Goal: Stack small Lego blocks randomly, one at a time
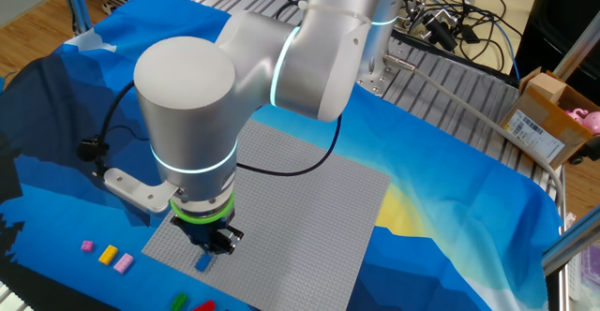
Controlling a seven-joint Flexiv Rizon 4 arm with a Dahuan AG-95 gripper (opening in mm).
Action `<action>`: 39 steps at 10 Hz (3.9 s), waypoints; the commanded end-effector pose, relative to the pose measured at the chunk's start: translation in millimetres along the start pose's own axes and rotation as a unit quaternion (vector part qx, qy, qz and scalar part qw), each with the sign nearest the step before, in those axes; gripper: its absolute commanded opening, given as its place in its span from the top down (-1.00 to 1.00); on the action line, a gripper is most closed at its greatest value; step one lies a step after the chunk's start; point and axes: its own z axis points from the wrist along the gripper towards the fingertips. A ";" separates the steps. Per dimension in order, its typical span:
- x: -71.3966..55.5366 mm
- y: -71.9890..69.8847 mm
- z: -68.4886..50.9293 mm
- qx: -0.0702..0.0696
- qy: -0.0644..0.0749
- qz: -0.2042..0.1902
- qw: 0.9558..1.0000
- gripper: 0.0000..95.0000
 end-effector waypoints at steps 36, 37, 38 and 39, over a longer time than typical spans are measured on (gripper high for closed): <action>-1.1 -4.9 7.7 0.005 -0.004 0.002 1.000 1.00; -1.1 -4.9 7.5 0.007 -0.009 0.003 1.000 1.00; -1.7 -4.7 5.8 0.013 -0.016 0.003 1.000 1.00; -3.9 -4.2 3.4 0.012 -0.019 0.005 1.000 1.00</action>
